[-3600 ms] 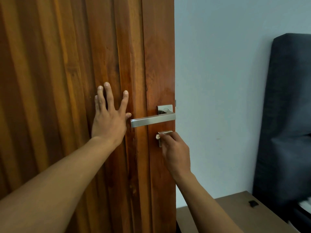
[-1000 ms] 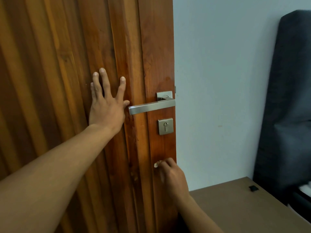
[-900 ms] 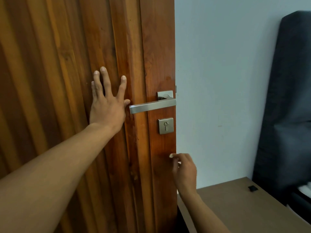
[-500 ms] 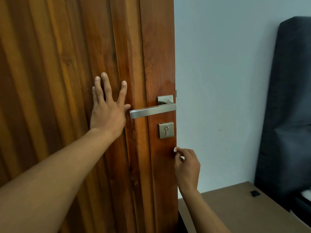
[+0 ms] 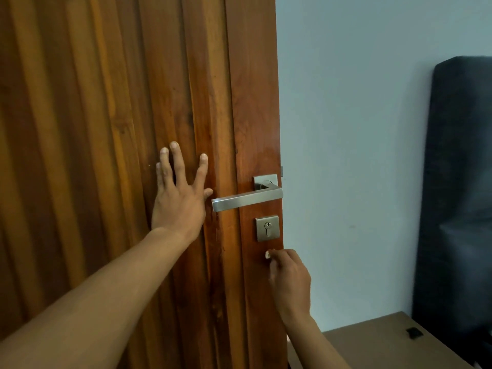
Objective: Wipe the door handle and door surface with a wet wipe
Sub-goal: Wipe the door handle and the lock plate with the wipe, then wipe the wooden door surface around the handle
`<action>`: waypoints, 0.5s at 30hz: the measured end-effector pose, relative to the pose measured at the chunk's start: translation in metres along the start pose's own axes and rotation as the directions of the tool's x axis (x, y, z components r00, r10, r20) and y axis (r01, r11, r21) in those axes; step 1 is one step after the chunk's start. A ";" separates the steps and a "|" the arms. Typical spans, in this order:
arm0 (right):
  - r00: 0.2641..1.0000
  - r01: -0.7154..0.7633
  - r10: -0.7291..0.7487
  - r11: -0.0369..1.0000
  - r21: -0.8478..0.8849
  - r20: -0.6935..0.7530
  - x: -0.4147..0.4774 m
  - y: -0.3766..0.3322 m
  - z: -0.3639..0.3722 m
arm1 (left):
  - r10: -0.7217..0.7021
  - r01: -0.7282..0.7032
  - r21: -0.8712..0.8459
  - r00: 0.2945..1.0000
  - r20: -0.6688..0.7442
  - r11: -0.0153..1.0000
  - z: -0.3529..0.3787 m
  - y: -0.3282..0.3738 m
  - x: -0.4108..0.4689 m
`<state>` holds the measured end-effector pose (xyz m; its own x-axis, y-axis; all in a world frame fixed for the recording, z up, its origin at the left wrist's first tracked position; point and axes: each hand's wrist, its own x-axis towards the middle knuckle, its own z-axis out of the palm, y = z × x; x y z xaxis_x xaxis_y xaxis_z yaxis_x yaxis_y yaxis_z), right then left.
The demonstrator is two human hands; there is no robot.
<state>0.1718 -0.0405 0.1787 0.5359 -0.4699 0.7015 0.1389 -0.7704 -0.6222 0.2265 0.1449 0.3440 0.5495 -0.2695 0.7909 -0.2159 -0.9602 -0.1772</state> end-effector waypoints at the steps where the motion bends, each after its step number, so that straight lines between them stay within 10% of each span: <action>1: 0.998 0.034 -0.032 0.999 -0.033 0.060 0.000 -0.001 -0.004 | -0.010 0.010 0.002 1.000 0.000 1.000 -0.001 0.000 0.001; 8: 0.970 0.151 -0.148 0.989 -0.003 0.194 0.001 -0.027 -0.056 | -0.042 0.049 -0.052 0.992 0.115 0.997 -0.021 0.003 0.004; 15: 0.983 0.183 -0.184 0.971 0.156 -0.008 0.044 -0.110 -0.117 | 0.004 -0.008 -0.181 1.000 -0.026 0.983 -0.070 -0.033 0.021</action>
<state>0.0826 -0.0266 0.3184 0.4948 -0.3235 0.8066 0.3630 -0.7663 -0.5300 0.1883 0.1766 0.4077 0.5274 -0.2709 0.8053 -0.3630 -0.9288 -0.0747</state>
